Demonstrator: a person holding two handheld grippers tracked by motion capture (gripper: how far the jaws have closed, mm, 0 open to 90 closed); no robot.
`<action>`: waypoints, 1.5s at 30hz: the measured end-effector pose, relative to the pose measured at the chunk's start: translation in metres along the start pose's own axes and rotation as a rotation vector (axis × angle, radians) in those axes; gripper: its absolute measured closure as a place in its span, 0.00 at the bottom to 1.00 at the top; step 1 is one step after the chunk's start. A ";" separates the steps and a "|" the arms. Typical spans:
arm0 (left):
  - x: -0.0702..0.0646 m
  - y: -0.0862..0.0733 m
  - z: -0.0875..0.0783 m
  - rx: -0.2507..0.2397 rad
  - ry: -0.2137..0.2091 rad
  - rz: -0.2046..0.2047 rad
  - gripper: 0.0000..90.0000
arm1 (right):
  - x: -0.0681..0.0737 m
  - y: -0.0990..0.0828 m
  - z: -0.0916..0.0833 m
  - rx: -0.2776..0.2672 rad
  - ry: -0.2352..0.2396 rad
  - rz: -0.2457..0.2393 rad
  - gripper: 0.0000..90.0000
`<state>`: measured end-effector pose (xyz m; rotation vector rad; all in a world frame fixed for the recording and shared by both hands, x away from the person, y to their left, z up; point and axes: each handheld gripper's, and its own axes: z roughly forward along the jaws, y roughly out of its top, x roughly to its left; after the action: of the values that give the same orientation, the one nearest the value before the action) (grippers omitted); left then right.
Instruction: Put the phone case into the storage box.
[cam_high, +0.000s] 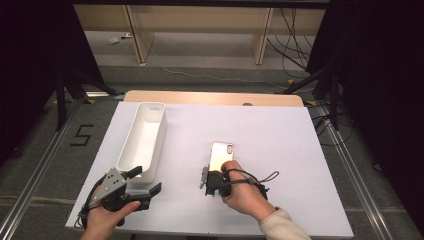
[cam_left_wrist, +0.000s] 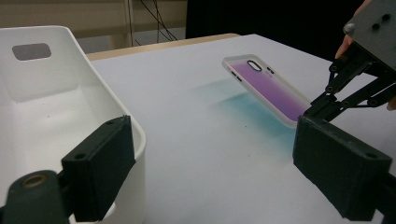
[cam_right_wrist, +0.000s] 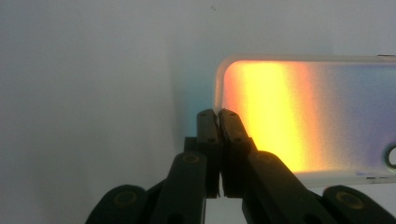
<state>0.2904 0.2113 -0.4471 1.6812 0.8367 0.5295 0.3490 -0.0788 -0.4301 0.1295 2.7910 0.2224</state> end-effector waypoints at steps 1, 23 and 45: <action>0.000 0.000 0.000 0.002 -0.001 0.008 0.14 | 0.001 0.000 -0.001 0.000 -0.002 0.003 0.99; -0.005 0.009 0.007 -0.008 -0.002 0.019 0.15 | 0.010 0.002 -0.006 -0.006 -0.026 0.016 0.99; -0.007 0.054 0.075 0.105 -0.019 -0.027 0.20 | 0.015 0.010 -0.013 -0.042 -0.066 -0.004 0.99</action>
<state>0.3530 0.1515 -0.4148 1.7658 0.8849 0.4567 0.3317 -0.0689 -0.4212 0.1194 2.7189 0.2705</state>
